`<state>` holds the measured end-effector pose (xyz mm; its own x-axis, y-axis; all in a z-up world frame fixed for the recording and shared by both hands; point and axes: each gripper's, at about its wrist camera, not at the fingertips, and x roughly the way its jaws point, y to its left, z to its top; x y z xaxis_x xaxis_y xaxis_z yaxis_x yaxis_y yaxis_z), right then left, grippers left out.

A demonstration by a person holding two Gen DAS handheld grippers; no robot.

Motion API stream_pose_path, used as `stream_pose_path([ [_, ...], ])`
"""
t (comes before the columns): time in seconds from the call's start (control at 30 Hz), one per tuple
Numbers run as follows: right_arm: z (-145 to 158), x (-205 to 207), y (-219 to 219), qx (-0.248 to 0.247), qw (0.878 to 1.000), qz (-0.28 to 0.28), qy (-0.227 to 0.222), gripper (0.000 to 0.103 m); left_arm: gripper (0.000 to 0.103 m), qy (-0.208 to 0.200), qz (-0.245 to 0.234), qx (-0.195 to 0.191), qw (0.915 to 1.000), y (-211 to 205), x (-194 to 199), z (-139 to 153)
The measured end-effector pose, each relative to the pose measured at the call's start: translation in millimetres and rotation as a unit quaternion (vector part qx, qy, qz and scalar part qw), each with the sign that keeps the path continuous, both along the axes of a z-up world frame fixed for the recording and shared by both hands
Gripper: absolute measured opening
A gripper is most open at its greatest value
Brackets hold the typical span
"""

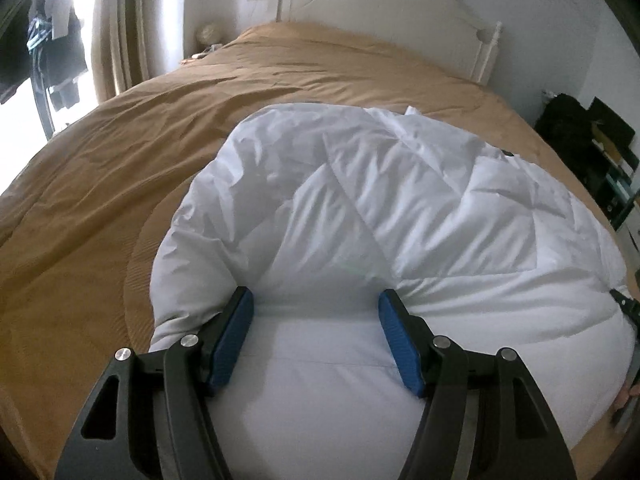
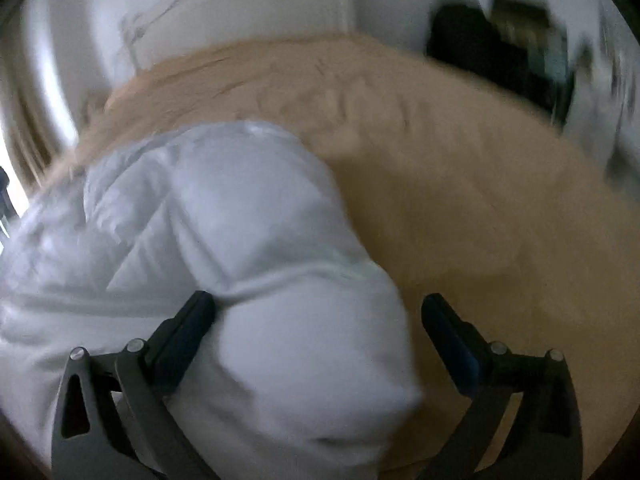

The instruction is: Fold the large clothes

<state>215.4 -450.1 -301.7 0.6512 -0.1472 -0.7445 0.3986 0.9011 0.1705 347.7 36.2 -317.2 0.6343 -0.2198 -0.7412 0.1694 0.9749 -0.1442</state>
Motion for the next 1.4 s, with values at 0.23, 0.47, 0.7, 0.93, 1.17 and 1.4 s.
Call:
stream_pose_path([
  [0.23,70,1,26,-0.069,0.996,0.011,-0.058,0.087,0.063,-0.031,0.01,-0.025,0.9992,3,-5,71],
  [0.47,108,93,102,-0.074,0.989,0.129,-0.027,0.087,0.07,0.01,-0.067,-0.047,0.9966,-73,64,90],
  [0.7,35,170,114,-0.032,0.985,0.13,0.107,0.087,0.081,0.122,-0.066,0.027,0.9899,-113,133,16],
  [0.93,8,182,70,-0.07,0.985,0.086,0.131,0.102,0.099,0.127,-0.011,0.031,0.9913,-82,170,-4],
  [1.17,21,158,52,-0.058,0.991,0.057,0.107,0.09,0.083,0.094,0.011,0.046,0.9944,-71,139,32],
  [1.4,85,44,127,-0.074,0.985,0.157,0.002,0.089,0.084,0.039,-0.013,-0.013,0.9991,-55,21,81],
])
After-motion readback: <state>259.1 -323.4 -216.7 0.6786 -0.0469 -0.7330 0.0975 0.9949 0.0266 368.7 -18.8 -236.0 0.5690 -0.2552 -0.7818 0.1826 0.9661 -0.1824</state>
